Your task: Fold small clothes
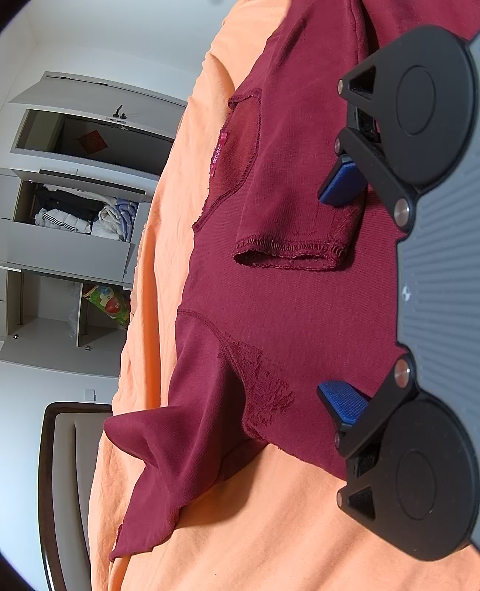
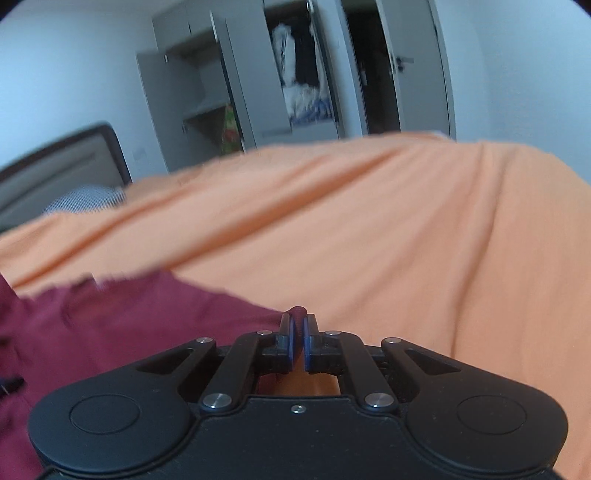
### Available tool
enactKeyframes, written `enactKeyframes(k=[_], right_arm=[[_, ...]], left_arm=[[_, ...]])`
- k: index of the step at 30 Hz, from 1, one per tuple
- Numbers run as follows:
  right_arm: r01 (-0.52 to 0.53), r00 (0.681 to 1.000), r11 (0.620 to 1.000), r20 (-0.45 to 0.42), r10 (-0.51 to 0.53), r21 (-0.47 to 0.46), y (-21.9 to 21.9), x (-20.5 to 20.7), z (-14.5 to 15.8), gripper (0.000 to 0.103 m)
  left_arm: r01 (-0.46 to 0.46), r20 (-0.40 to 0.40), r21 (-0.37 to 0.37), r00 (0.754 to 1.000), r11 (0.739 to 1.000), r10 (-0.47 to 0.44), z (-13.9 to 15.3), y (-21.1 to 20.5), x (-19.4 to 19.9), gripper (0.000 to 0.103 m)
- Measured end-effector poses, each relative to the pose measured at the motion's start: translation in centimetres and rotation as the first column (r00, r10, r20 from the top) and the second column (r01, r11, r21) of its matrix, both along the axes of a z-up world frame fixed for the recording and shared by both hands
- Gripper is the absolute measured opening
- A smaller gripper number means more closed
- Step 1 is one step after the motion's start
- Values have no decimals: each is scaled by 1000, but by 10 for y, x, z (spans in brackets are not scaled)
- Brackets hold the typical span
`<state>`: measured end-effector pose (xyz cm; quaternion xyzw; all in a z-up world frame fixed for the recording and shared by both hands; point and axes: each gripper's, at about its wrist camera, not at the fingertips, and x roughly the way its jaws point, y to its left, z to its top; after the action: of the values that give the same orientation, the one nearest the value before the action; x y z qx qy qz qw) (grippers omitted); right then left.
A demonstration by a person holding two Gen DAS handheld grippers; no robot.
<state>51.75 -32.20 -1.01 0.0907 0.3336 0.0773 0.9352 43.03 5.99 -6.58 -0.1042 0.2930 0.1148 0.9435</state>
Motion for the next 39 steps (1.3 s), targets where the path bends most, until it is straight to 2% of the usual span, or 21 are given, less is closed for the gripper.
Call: enactKeyframes(k=[3,5,8,9,11,12,15,17,19,23,28,30,31,32,33,34,35,36,38,39], right_arm=[[43,999,998,-14,-42,43,-4,-10,-6,23],[98,995,993,-10,-97,68,-8,-21,-3,44],[159,987,983,-8,-159,95,-14,-38,5,55],[159,987,979,-3,-160,127,-14,-44,9,58],[147,989,964,-1,-151,223,-12,-58,12,73],[141,989,951,-8,-144,275,-11,-64,12,73],[140,990,915,-60,-126,379,-3,-74,6,69],[161,985,922,-110,-130,351,5,-74,-2,35],[178,981,936,-130,-145,303,12,-75,-11,18],[200,980,966,-40,-196,162,27,-88,-11,11],[194,981,975,-41,-191,103,37,-89,-23,13],[192,981,978,-27,-191,84,42,-91,-21,21],[198,980,977,-21,-197,79,42,-93,-19,33],[207,978,975,-12,-206,75,42,-96,-16,49],[215,977,974,0,-215,68,39,-100,-13,59],[221,975,974,14,-222,57,40,-106,-9,76],[218,975,975,32,-220,49,42,-111,-4,85],[207,977,977,50,-209,45,44,-116,1,88],[171,982,984,76,-174,40,52,-126,8,101],[144,985,989,89,-147,37,57,-131,12,102]], left_arm=[[0,1,-1,1000,1000,0,0,0,0,103],[0,2,1,1000,1000,0,0,0,0,103],[1,2,1,1000,1000,-1,0,0,0,103],[1,2,1,1000,1000,-1,-1,-1,0,103],[1,2,2,1000,1000,-1,-1,-1,0,103],[1,2,3,1000,1000,-1,-1,-1,0,103],[1,3,3,1000,1000,-1,-1,0,0,103],[1,3,3,1000,1000,-1,-1,0,0,103],[1,4,3,1000,1000,-1,-1,0,0,103],[3,8,0,1000,1000,-3,-1,1,0,103],[5,12,-2,1000,1000,-5,-2,3,0,103],[8,8,-10,1000,1000,-8,1,4,-1,103],[12,2,-24,1000,1000,-12,5,6,-1,103],[18,-7,-45,1000,999,-19,9,9,-3,103],[28,-13,-64,999,998,-29,14,12,-5,103],[36,-13,-85,999,996,-37,20,17,-10,103],[36,-7,-106,999,994,-37,26,23,-15,103],[29,3,-126,1000,992,-29,31,30,-20,103],[-1,13,-165,1000,986,4,44,48,-31,103],[-13,25,-182,1000,983,18,50,59,-36,103]])
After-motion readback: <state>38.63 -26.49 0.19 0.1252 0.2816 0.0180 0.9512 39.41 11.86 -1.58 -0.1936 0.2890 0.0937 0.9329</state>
